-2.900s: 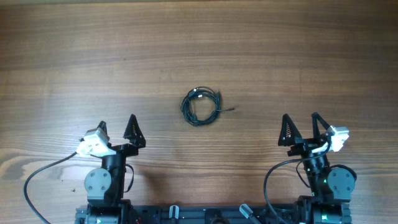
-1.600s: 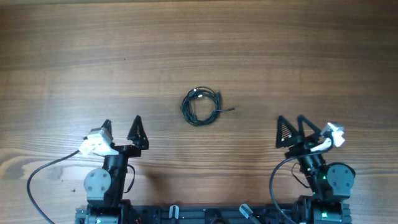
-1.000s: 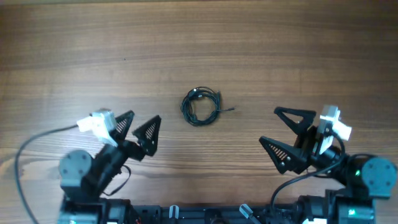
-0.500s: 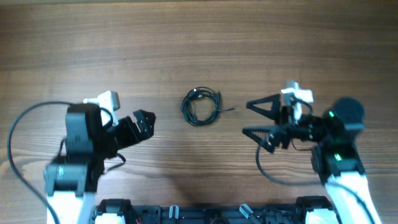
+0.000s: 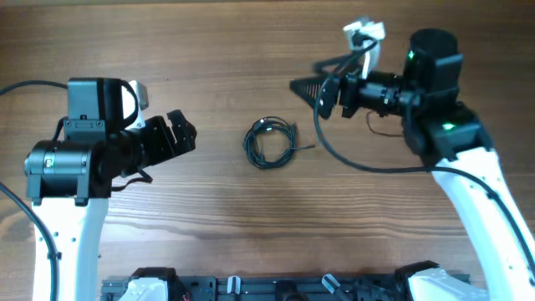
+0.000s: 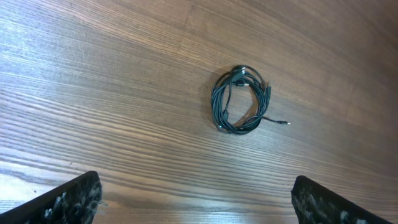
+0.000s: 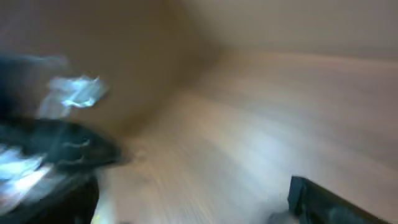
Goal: Untangle cables
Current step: 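Raise both arms and move the right gripper down onto the cable coil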
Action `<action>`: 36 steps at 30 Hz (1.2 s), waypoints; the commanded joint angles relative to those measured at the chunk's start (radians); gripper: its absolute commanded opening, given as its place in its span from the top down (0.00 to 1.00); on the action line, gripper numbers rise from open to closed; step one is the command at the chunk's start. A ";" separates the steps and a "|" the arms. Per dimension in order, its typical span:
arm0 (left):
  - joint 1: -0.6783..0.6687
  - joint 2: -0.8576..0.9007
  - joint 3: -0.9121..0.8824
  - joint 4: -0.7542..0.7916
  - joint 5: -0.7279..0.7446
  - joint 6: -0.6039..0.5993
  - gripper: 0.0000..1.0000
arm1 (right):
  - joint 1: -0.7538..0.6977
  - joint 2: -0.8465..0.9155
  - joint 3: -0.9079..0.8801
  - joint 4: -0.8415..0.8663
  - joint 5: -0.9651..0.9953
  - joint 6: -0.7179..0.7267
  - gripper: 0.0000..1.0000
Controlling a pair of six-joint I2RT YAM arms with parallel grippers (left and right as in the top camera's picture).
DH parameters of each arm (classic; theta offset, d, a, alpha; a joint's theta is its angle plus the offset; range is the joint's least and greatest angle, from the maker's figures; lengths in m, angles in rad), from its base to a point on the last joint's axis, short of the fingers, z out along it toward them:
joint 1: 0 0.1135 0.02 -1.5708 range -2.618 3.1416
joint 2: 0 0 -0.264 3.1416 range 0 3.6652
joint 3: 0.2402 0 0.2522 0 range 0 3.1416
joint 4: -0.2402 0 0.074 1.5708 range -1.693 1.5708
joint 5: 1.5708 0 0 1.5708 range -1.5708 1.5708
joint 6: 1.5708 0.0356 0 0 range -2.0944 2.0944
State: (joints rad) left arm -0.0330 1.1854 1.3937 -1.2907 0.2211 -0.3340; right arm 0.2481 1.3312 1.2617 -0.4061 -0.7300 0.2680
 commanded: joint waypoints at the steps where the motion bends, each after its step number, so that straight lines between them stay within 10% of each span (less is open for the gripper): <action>1: -0.005 -0.016 0.021 0.003 -0.010 0.021 0.00 | 0.011 -0.014 0.088 -0.222 0.720 -0.166 0.00; 5: -0.005 -0.013 0.021 0.012 -0.042 0.043 0.00 | 0.011 -0.012 0.089 -0.477 0.945 -0.164 0.00; 11: -0.005 -0.010 0.011 0.010 -0.176 0.033 0.11 | 0.019 -0.011 0.085 -0.763 0.735 -0.047 0.00; 18: -0.005 0.101 0.011 -0.093 -0.353 -0.244 0.14 | 0.162 0.109 0.085 -0.741 0.739 -0.060 0.00; 36: -0.003 0.186 0.011 -0.041 -0.357 -0.220 0.36 | 0.370 0.554 0.084 -0.314 0.571 -0.503 0.00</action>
State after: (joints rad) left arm -0.0330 1.3727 1.3952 -1.3369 -0.1177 -0.5594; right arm 0.6079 1.8091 1.3361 -0.7044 -0.1223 -0.1638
